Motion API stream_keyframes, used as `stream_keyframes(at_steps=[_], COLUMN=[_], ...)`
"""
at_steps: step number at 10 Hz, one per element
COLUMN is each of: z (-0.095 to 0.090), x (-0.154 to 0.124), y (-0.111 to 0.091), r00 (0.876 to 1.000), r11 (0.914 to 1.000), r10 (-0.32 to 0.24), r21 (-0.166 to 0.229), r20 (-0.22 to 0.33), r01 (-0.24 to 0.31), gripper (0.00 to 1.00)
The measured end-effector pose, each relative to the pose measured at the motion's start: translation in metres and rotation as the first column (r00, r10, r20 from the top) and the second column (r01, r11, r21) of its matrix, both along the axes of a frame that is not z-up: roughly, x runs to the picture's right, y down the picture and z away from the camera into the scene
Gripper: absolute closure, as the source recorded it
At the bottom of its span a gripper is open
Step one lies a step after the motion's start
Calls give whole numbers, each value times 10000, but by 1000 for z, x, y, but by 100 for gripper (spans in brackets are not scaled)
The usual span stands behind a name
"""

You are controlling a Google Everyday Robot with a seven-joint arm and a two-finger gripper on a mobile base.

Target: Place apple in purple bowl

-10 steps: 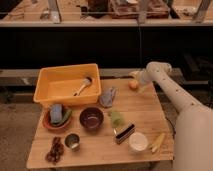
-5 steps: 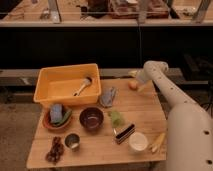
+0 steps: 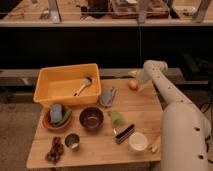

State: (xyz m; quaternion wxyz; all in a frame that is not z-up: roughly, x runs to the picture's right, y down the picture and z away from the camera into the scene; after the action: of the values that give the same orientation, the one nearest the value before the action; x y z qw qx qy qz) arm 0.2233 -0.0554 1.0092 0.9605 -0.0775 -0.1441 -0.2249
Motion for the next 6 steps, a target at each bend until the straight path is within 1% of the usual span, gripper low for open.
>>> stream_keyframes(at_steps=[1, 2, 4, 6], z=[3, 5, 9, 10], x=[-2, -3, -5, -4], y=[0, 1, 4, 8], r00=[10000, 9999, 9999, 9997], r11=[10000, 9999, 9996, 9992], r10=[-54, -102, -151, -169], r21=[-52, -112, -239, -372], r20=[9, 25, 53, 160], r01=[54, 102, 153, 174], gripper=[20, 24, 42, 63])
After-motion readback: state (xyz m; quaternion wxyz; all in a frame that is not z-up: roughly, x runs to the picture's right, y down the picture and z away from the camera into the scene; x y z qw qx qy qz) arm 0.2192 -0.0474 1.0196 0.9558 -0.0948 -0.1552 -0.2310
